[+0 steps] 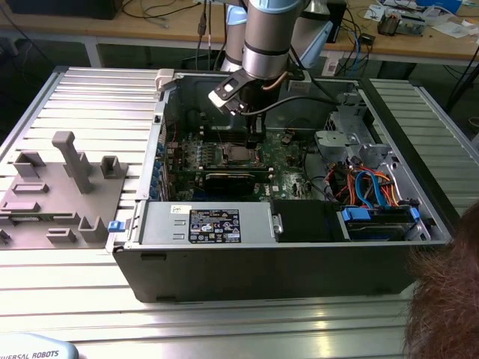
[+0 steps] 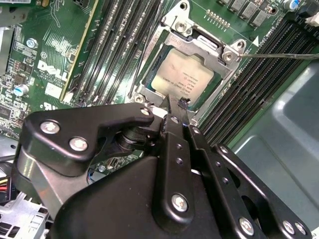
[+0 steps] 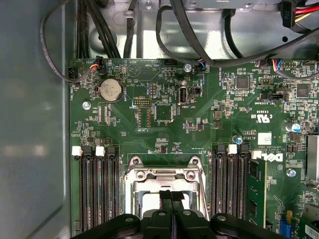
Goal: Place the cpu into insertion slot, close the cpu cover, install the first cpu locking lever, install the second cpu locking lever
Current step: 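Close the cpu cover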
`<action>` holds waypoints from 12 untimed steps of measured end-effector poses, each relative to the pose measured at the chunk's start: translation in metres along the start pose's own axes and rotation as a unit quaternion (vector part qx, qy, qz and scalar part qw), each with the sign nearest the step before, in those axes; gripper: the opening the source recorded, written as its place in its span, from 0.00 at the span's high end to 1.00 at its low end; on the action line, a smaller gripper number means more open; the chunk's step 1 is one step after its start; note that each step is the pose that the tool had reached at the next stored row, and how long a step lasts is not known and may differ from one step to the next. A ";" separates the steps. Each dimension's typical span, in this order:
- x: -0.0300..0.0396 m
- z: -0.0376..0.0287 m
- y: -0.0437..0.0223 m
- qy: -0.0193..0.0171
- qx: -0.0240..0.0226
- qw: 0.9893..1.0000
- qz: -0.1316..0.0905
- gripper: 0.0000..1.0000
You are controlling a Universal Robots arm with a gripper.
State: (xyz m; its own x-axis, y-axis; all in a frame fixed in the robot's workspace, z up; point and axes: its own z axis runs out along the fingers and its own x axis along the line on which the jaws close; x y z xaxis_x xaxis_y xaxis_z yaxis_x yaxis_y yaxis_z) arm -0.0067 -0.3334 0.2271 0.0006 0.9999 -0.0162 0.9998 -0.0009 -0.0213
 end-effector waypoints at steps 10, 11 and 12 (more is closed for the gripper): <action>0.0000 0.0025 -0.0043 0.000 0.000 1.000 0.000 0.89; 0.0000 0.0026 -0.0049 0.000 0.000 1.000 0.000 0.89; 0.0000 0.0028 -0.0054 0.000 0.000 1.000 0.000 0.89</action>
State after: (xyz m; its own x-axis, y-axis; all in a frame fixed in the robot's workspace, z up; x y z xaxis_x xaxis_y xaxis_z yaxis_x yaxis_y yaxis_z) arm -0.0121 -0.3335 0.2244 0.0006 0.9999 -0.0163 0.9998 -0.0009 -0.0214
